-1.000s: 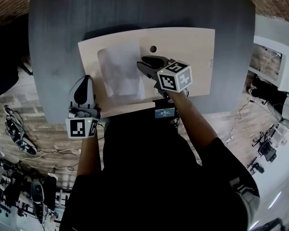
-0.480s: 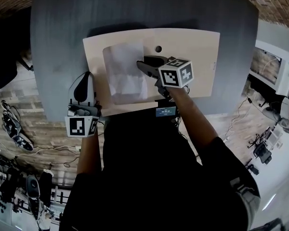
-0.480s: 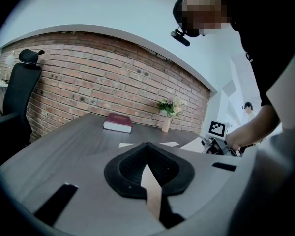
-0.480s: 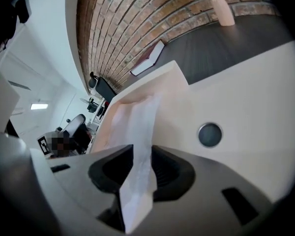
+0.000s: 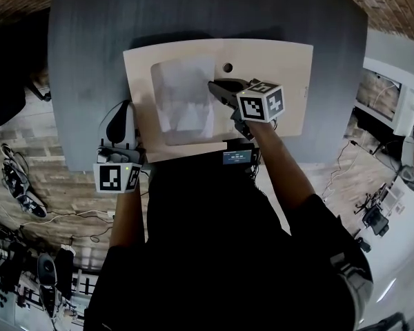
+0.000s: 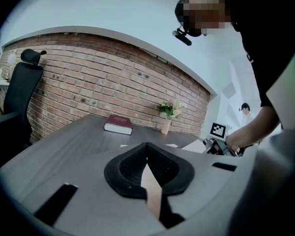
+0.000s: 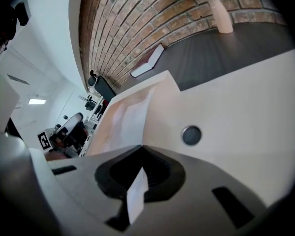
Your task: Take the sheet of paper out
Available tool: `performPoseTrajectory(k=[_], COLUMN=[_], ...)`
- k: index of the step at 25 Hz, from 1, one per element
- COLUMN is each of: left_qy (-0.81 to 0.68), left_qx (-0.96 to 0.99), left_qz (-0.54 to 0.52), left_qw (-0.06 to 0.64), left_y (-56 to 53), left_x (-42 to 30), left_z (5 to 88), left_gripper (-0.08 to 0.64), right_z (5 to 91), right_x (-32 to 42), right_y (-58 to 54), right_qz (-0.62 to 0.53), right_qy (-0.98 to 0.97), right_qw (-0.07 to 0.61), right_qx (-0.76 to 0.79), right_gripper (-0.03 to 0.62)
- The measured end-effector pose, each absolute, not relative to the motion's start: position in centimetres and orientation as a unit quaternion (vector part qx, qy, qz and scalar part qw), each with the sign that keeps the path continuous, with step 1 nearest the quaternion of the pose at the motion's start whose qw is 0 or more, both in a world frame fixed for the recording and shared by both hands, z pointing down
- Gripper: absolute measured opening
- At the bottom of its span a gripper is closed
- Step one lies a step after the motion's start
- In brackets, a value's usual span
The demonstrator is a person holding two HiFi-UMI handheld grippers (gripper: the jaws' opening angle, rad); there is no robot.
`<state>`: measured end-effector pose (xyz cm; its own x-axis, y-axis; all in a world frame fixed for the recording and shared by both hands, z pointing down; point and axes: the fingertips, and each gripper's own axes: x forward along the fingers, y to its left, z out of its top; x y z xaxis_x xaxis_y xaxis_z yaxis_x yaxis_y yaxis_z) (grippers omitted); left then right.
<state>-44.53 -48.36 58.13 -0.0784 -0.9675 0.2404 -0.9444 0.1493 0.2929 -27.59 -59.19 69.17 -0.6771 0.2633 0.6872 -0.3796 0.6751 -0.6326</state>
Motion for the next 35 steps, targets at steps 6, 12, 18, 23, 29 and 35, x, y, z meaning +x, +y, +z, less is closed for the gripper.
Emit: performPoseTrajectory(k=[6, 12, 18, 23, 29, 35], left_qy=[-0.727, -0.710, -0.687, -0.671, -0.666, -0.665], left_qx=[0.664, 0.687, 0.712, 0.731, 0.740, 0.744], left_qz=[-0.039, -0.045, -0.053, -0.051, -0.054, -0.058], left_qw=[0.170, 0.146, 0.140, 0.114, 0.080, 0.039], left_y=[-48.1, -47.4, -46.8, -46.2, -44.9, -42.8], left_x=[-44.2, -42.7, -41.5, -39.8, -37.3, -32.5], left_z=[56.2, 53.7, 52.0, 49.7, 46.0, 41.5], left_gripper=[-0.005, -0.005, -0.005, -0.005, -0.005, -0.005], right_z=[68.3, 65.9, 62.1, 58.1, 52.3, 44.8], right_x=[-22.6, -18.0, -15.2, -13.5, -11.7, -9.2], right_y=[-62.3, -64.8, -66.5, -65.6, -63.5, -60.2], right_qz=[0.366, 0.332, 0.284, 0.244, 0.196, 0.161], right_qy=[-0.829, -0.839, -0.857, -0.879, -0.909, -0.942], right_qw=[0.411, 0.401, 0.376, 0.333, 0.266, 0.146], right_qx=[0.098, 0.156, 0.210, 0.238, 0.253, 0.255], right_gripper=[0.003, 0.003, 0.003, 0.003, 0.003, 0.002])
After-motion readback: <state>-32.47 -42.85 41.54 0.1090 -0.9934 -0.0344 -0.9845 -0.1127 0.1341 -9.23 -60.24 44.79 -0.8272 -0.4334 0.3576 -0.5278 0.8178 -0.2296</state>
